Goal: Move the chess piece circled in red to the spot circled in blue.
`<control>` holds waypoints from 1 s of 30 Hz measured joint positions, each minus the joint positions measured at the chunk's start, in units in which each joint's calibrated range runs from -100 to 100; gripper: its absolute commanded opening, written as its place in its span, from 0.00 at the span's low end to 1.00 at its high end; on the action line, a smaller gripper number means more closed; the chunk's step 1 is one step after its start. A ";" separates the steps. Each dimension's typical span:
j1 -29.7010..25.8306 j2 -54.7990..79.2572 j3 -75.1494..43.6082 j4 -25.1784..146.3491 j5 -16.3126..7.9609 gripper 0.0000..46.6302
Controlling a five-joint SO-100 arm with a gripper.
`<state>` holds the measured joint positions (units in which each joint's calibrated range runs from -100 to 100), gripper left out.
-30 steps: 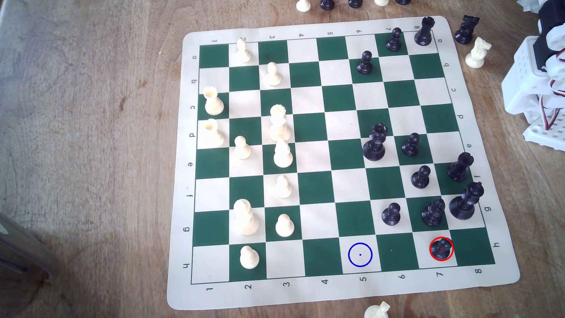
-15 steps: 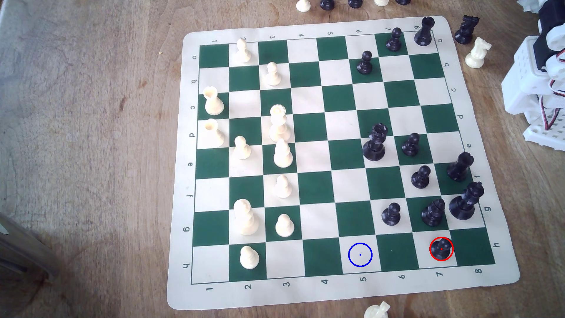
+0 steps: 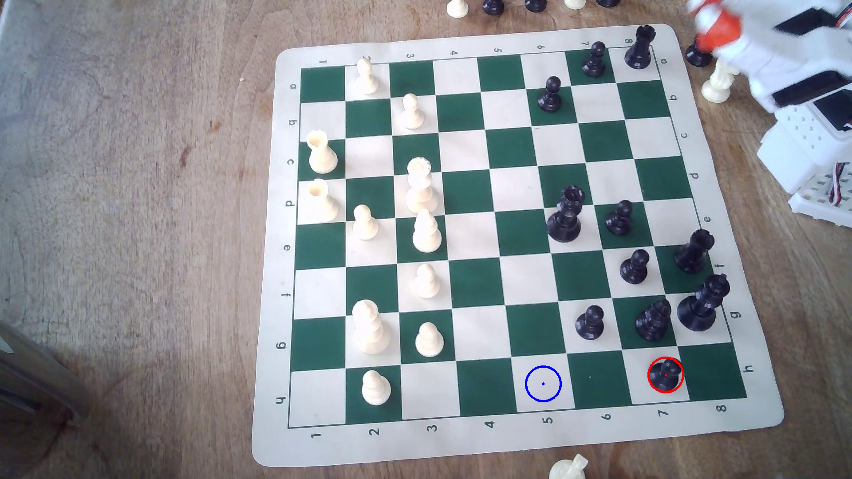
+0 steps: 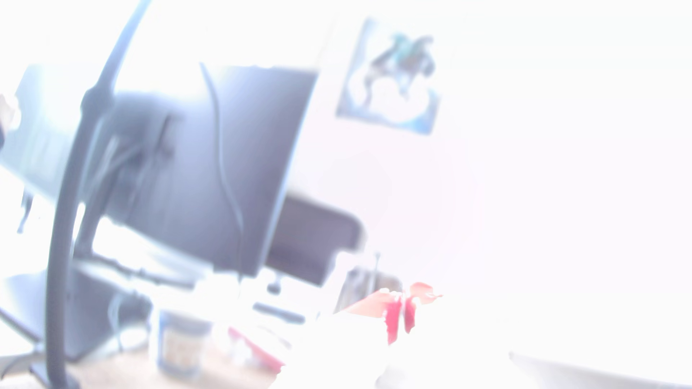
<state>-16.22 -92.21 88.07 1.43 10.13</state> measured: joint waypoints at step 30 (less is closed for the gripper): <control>-22.42 73.06 -56.76 56.97 -11.97 0.26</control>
<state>-38.64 -19.15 31.31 58.41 -1.83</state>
